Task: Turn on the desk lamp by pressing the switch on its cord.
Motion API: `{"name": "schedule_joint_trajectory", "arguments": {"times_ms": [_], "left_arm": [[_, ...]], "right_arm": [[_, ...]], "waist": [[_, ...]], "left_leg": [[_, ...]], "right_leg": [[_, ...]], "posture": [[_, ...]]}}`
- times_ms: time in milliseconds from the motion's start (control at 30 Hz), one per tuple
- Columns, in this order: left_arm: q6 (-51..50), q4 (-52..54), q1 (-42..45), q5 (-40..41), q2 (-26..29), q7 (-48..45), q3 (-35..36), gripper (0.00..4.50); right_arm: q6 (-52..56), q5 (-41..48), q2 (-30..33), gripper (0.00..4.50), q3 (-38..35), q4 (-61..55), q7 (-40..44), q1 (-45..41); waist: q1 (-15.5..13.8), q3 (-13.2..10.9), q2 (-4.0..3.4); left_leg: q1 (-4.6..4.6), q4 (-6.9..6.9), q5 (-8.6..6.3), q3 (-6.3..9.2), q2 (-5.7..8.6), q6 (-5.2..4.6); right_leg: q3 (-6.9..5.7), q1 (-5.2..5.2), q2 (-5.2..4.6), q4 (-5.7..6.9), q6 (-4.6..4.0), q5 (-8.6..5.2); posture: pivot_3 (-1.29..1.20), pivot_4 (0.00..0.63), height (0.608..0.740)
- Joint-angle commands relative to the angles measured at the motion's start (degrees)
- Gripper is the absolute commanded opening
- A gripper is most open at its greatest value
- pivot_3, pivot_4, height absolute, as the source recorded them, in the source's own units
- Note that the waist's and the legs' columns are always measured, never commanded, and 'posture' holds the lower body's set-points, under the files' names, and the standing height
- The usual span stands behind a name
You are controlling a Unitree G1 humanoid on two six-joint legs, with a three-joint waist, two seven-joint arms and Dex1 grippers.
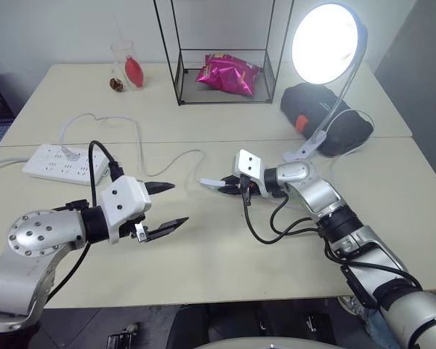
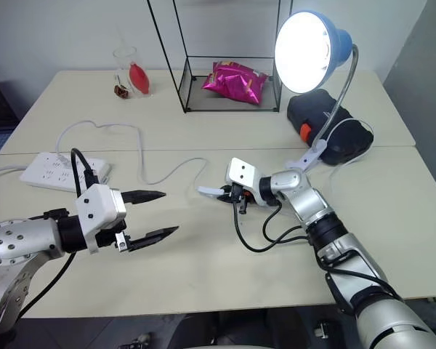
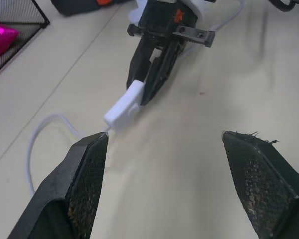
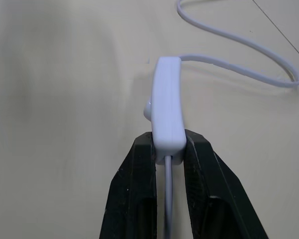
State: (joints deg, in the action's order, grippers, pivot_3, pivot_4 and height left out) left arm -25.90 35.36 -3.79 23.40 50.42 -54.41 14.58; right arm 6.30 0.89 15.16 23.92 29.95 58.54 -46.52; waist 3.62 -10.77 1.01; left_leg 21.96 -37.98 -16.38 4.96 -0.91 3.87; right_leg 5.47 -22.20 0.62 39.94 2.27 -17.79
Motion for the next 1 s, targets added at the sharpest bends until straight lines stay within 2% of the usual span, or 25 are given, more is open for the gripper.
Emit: {"name": "schedule_joint_trajectory", "arguments": {"times_ms": [33, 67, 333, 467, 633, 733, 833, 1000], "left_arm": [[0.0, 2.2, 0.3, 0.8, 0.6, 0.9, 2.0, 3.78], [0.0, 2.2, 0.2, 0.9, 0.6, 1.0, 2.1, 3.78], [-0.4, 1.4, -0.5, 2.2, 0.1, 2.1, 4.0, 3.78], [-2.5, 1.2, -1.6, 3.4, -0.1, 3.5, 6.7, 3.78], [-3.7, 0.5, -6.5, 0.4, 2.1, 3.6, 9.7, 3.78], [-3.1, -0.9, -8.0, -0.7, 3.7, 2.7, 11.2, 3.78], [-2.4, -1.6, -8.1, -1.0, 4.2, 2.4, 12.1, 3.78], [-1.6, -2.4, -7.8, -0.8, 4.3, 1.4, 12.5, 3.78]], "right_arm": [[-3.0, -0.6, -0.4, 0.37, -1.1, 2.0, 1.1, -1.8], [-2.9, -0.4, -0.3, 1.08, -1.3, 2.2, 1.6, -1.7], [-1.1, 0.9, 2.7, 2.87, -4.0, -2.3, 3.7, -1.4], [2.8, 3.7, 9.6, 3.76, -6.5, -14.0, 8.0, 2.1], [9.9, 10.0, 20.8, 3.76, -11.2, -31.6, 13.6, 10.1], [11.3, 11.8, 26.9, 3.76, -14.2, -37.0, 15.3, 14.5], [14.0, 14.2, 29.9, 3.76, -17.0, -39.7, 14.9, 16.1], [17.2, 16.9, 30.2, 3.76, -19.4, -42.0, 12.6, 16.7]], "waist": [[0.0, 0.0, 0.0], [0.0, 0.0, 0.0], [0.0, 0.0, -0.01], [-0.2, 0.0, -0.01], [-0.4, 0.0, -0.01], [-0.4, 0.0, -0.01], [-0.4, 0.0, -0.01], [-0.2, 0.0, -0.01]], "left_leg": [[0.0, 0.0, 0.0, 0.0, 0.0, 0.0], [-0.01, -0.01, 0.0, -0.01, 0.01, 0.0], [-0.01, 0.01, 0.0, 0.02, 0.0, 0.0], [0.0, 0.01, 0.0, 0.06, -0.01, 0.0], [0.06, 0.04, -0.01, 0.16, -0.06, -0.01], [0.06, 0.04, -0.01, 0.12, -0.02, -0.01], [-0.02, 0.02, 0.0, -0.04, 0.06, -0.01], [-0.11, 0.03, -0.01, -0.15, 0.07, -0.01]], "right_leg": [[0.01, 0.0, 0.0, 0.0, 0.0, 0.0], [0.02, 0.01, 0.0, 0.01, 0.0, 0.0], [0.0, 0.0, -0.01, 0.01, 0.0, 0.0], [0.01, 0.0, -0.07, 0.01, 0.0, 0.0], [-0.01, 0.01, -0.2, -0.07, 0.01, -0.01], [0.0, 0.02, -0.2, -0.1, 0.0, -0.02], [-0.01, 0.07, -0.19, -0.07, 0.0, -0.02], [0.01, 0.11, -0.08, -0.06, -0.01, -0.02]], "posture": [[0.0, 0.15, 0.74], [0.0, 0.15, 0.74], [0.0, 0.15, 0.74], [0.0, 0.15, 0.74], [0.0, 0.15, 0.74], [0.0, 0.15, 0.74], [0.0, 0.15, 0.74], [0.0, 0.15, 0.74]]}}
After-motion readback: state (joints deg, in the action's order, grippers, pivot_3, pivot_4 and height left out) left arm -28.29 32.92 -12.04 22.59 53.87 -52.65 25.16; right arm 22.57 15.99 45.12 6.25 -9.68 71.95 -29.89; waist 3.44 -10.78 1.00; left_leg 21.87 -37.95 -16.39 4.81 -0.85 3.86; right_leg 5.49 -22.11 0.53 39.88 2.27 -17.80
